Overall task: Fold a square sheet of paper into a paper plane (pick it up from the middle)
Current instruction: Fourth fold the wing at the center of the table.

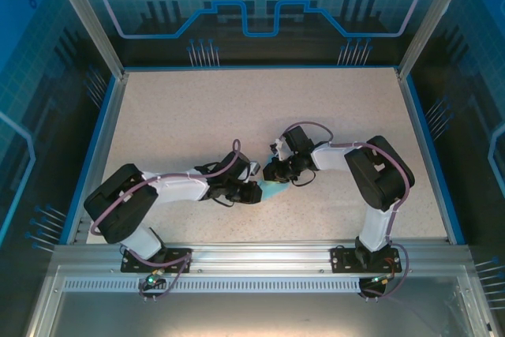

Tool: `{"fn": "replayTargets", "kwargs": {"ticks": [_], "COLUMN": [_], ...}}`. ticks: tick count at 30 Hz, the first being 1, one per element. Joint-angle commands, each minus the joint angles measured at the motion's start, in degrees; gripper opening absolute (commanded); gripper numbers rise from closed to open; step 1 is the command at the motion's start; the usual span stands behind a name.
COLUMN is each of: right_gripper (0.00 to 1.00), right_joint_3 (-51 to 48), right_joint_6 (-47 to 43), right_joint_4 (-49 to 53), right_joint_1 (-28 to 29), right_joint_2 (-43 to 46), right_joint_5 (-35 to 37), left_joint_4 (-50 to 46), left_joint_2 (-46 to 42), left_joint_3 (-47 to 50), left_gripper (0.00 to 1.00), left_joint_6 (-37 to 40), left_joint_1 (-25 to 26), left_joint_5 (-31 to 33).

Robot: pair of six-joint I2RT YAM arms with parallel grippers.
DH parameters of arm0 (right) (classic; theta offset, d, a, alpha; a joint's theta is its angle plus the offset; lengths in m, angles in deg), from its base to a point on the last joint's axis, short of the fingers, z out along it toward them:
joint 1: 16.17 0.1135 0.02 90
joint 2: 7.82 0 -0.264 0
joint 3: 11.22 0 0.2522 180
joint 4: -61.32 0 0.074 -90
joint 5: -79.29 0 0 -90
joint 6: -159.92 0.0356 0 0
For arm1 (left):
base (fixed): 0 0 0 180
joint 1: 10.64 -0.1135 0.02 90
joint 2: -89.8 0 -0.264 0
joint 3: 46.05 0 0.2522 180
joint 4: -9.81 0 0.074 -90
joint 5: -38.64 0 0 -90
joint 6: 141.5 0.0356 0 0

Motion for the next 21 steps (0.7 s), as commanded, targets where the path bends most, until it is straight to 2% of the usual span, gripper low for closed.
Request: {"fn": "replayTargets", "kwargs": {"ticks": [1,8,12,21], "right_gripper": [0.19,0.19,0.19,0.18], "right_joint_3": [-0.3,-0.5,-0.6,-0.3], "right_joint_6": [-1.5,-1.6,-1.7,-1.4], "right_joint_4": [1.8,2.0,2.1,2.0], "right_joint_1": [-0.5,-0.5,-0.5,-0.5], "right_joint_2": [-2.6,-2.5,-2.6,-2.7], "right_joint_5": [3.5,3.6,3.4,3.6], "left_joint_4": [-3.0,-3.2,-5.4,-7.5], "left_joint_2": [1.2,2.4,1.0,-0.5], "left_joint_3": [-0.8,1.0,1.7,2.7], "left_gripper": [0.18,0.16,0.14,0.13], "left_joint_6": [2.2,2.0,2.3,2.4], "left_joint_1": [0.0,-0.1,-0.1,-0.1], "left_joint_5": [1.4,2.8,5.8,5.2]}}
